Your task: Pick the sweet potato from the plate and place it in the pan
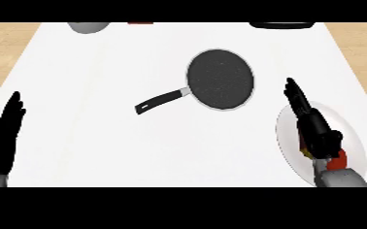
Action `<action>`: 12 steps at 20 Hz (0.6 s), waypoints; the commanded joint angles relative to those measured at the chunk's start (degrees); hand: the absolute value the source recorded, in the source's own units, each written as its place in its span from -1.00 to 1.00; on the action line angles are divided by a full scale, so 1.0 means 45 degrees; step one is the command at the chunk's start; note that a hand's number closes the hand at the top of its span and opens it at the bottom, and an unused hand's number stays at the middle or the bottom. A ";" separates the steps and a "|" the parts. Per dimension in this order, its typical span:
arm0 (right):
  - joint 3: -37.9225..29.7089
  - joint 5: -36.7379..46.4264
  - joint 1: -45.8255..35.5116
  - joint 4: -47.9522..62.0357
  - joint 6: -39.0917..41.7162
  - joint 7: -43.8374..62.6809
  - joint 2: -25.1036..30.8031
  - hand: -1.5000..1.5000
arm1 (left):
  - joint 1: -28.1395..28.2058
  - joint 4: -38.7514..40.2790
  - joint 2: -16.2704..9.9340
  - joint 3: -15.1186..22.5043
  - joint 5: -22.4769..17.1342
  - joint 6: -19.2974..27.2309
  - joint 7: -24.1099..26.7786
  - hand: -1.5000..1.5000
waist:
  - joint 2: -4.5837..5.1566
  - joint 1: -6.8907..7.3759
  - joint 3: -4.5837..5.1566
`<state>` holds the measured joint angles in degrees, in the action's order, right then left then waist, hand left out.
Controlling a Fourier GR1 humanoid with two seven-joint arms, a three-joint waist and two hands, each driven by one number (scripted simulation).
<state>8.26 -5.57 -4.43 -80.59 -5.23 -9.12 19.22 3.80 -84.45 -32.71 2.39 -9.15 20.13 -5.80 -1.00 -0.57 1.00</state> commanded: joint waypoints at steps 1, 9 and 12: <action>-0.0920 0.0117 0.0141 -0.0666 -0.0727 0.0679 0.0384 -1.00 | 0.0088 -0.0894 0.0213 0.0237 0.0012 -0.0408 -0.0337 0.00 | 0.0189 0.0093 -0.0222; -0.4699 0.2349 -0.0237 0.1408 -0.7044 0.3593 0.1700 -1.00 | 0.0111 -0.0897 0.0726 0.1663 0.0474 -0.0846 0.0165 0.00 | 0.0091 -0.1065 -0.0126; -0.3994 0.3245 0.1696 0.0207 -0.7790 0.5357 0.1406 -1.00 | 0.0301 -0.1067 0.1123 0.2265 0.0738 -0.0803 0.0032 0.00 | 0.0062 -0.0766 -0.0138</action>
<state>-7.99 5.26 -3.34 -76.76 -32.77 7.21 25.34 4.28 -88.58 -29.25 10.22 -6.63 16.49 -4.98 -0.34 -3.31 0.46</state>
